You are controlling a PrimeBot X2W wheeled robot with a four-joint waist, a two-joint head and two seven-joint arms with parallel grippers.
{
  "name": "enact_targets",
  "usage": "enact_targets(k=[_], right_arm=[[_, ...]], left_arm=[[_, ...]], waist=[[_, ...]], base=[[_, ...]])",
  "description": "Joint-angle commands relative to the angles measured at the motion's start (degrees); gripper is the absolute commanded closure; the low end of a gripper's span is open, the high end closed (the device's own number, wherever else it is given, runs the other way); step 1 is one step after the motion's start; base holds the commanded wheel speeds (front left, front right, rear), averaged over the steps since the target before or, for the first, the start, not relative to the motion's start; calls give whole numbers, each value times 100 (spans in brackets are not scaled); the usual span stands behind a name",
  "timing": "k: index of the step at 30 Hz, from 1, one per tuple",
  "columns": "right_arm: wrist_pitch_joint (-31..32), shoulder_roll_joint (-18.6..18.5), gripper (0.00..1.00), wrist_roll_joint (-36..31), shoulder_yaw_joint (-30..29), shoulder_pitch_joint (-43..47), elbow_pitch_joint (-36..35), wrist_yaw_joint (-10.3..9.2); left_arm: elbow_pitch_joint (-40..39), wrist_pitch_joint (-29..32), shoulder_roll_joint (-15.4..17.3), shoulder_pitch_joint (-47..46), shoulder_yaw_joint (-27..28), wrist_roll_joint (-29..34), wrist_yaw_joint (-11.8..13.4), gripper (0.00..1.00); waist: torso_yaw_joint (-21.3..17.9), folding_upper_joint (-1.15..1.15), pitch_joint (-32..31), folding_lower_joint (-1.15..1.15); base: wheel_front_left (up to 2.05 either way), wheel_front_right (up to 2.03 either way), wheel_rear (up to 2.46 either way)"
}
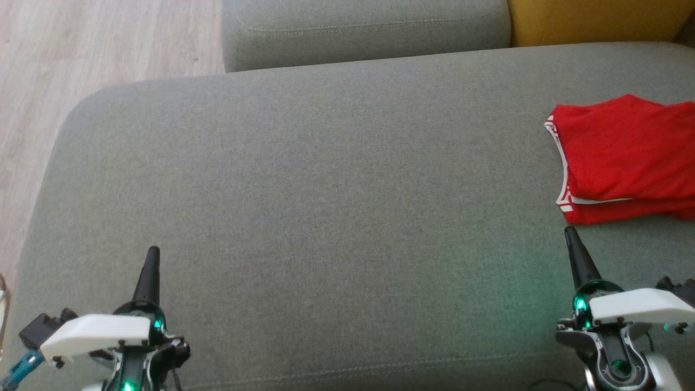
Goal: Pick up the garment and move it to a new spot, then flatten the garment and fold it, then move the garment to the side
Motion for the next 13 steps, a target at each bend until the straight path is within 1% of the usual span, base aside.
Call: enact_targets(k=[1, 13], right_arm=[[53, -37, 100, 159, 69, -208, -229, -1], [254, -33, 100, 921, -16, -208, -265, -1]], left_arm=[[-144, 39, 95, -351, 189, -144, -44, 100], [-53, 245, 93, -438, 294, -851, -67, 100]], waist=[[-1, 0, -3, 0], [-16, 0, -39, 0]], base=[[0, 0, 0], [0, 0, 0]])
